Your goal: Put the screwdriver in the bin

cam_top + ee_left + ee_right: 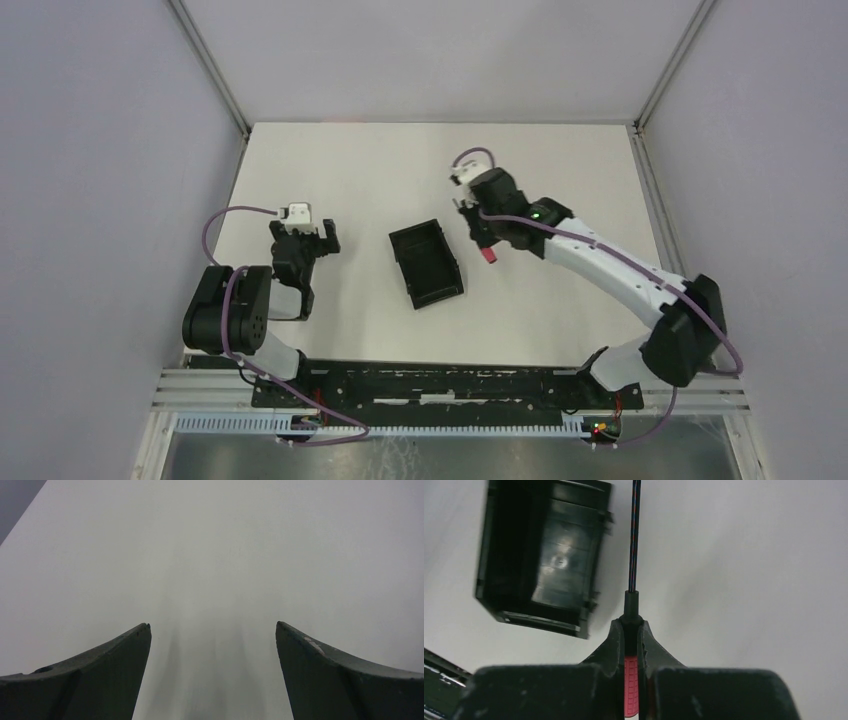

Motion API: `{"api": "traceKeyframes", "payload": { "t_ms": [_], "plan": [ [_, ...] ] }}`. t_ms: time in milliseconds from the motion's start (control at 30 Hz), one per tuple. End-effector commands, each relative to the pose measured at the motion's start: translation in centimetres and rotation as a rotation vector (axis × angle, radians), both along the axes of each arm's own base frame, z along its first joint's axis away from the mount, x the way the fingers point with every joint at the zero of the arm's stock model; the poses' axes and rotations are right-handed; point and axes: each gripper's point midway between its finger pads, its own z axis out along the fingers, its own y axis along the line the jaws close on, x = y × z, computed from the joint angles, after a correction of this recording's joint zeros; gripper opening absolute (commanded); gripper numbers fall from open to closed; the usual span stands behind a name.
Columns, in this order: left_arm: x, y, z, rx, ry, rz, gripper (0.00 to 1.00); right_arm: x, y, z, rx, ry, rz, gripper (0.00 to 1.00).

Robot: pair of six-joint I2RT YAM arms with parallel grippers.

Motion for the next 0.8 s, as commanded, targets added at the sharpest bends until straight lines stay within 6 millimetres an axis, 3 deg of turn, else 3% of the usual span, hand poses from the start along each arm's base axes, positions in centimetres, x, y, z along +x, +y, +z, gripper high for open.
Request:
{"api": "traceKeyframes", "payload": {
  "t_ms": [0, 67, 167, 367, 600, 633, 767],
  "plan": [
    [0.5, -0.2, 1.4, -0.034, -0.047, -0.002, 1.00, 0.3, 8.7, 2.4, 0.027, -0.101, 0.135, 0.00],
    [0.5, -0.2, 1.4, -0.034, -0.047, -0.003, 1.00, -0.2, 11.2, 1.6, -0.002, -0.095, 0.212, 0.00],
    [0.5, -0.2, 1.4, -0.034, -0.048, -0.002, 1.00, -1.2, 13.3, -0.7, -0.044, -0.068, 0.305, 0.00],
    [0.5, -0.2, 1.4, -0.034, -0.048, -0.003, 1.00, -2.4, 13.8, -5.1, -0.090, -0.032, 0.409, 0.00],
    [0.5, -0.2, 1.4, -0.034, -0.048, -0.004, 1.00, -1.4, 15.1, -7.7, -0.137, -0.030, 0.466, 0.00],
    [0.5, -0.3, 1.4, -0.034, -0.048, -0.004, 1.00, -1.3, 15.2, -7.9, -0.143, -0.025, 0.467, 0.03],
    [0.5, -0.2, 1.4, -0.034, -0.048, -0.003, 1.00, -1.2, 15.1, -7.7, -0.148, -0.028, 0.456, 0.37]
  ]
}}
